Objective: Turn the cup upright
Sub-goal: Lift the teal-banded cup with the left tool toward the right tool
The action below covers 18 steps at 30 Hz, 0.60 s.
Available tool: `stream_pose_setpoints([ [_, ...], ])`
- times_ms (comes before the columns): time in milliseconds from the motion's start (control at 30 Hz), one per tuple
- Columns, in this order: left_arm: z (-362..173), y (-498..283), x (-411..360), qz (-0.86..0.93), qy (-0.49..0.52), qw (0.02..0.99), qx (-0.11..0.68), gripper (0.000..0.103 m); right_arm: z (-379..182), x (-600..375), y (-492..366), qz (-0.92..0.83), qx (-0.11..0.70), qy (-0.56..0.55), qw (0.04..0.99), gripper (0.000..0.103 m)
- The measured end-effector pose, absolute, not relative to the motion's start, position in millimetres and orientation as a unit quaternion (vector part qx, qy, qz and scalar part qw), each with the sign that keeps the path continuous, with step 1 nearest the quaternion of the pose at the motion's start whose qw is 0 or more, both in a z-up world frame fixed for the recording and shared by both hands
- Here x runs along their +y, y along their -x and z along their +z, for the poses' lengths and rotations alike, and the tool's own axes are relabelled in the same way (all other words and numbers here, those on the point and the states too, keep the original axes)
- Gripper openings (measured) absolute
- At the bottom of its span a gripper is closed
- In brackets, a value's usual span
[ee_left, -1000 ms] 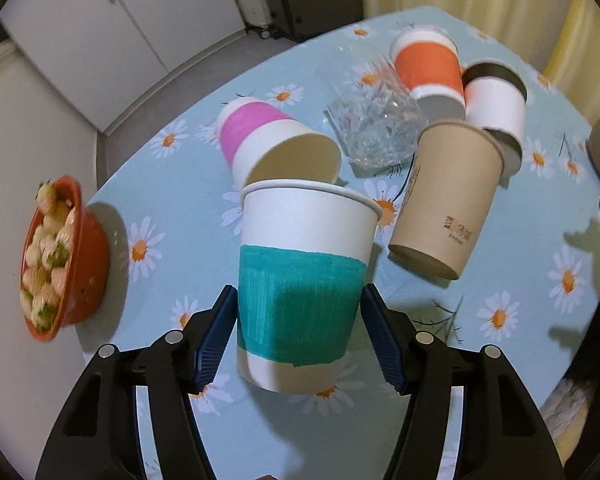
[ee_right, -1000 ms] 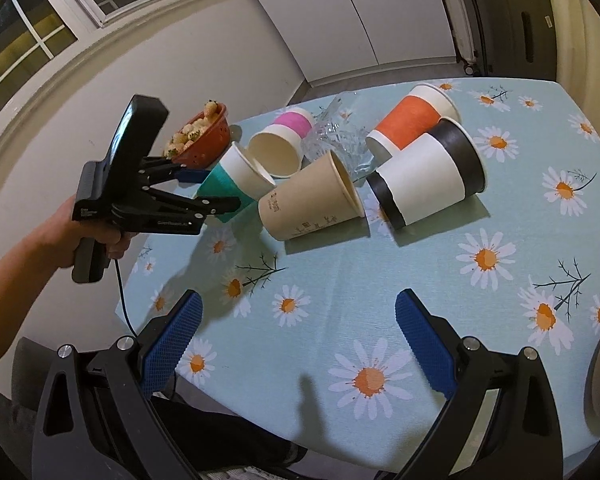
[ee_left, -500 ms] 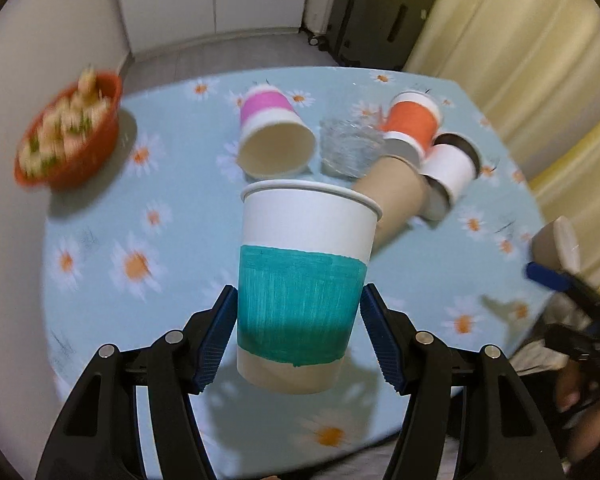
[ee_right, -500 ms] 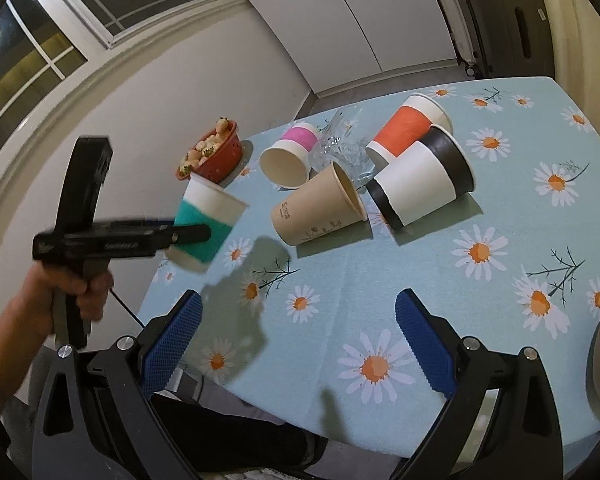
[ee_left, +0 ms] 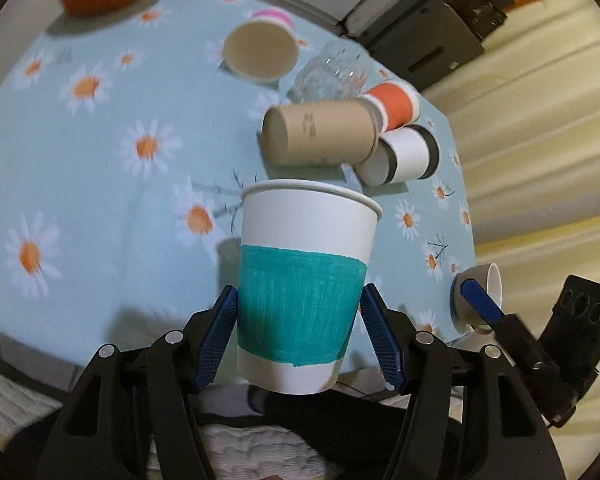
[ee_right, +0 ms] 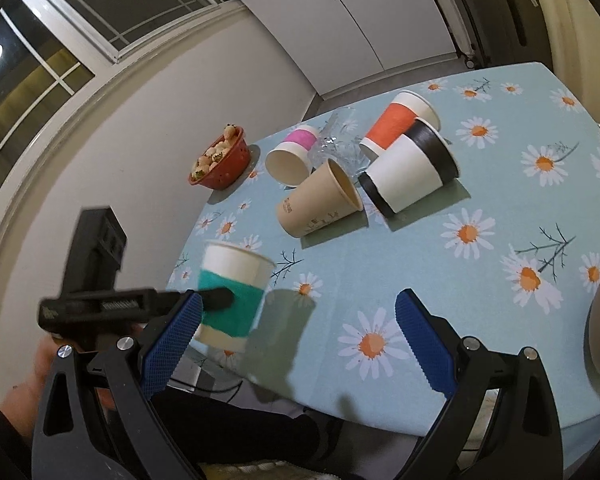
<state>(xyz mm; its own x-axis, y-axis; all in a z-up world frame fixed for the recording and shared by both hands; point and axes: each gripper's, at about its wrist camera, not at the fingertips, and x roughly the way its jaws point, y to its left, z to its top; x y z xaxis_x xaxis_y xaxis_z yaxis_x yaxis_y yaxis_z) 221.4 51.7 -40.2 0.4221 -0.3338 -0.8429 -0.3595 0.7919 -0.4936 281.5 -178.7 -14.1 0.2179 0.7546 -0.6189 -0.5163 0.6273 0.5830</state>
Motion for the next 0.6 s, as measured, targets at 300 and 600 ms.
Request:
stream_pose_setpoints([
  [300,-65.3,-216.9,29.4,0.022,0.34,0.771,0.538,0.061,-17.5,-196.7,-288.3,0.407,0.475,-0.153,0.765,0.096],
  [600,-68.5,-227.9,9.5,0.034,0.296,0.779,0.552,0.062,-17.3,-200.6,-288.3,0.405,0.475,-0.158,0.765,0.096],
])
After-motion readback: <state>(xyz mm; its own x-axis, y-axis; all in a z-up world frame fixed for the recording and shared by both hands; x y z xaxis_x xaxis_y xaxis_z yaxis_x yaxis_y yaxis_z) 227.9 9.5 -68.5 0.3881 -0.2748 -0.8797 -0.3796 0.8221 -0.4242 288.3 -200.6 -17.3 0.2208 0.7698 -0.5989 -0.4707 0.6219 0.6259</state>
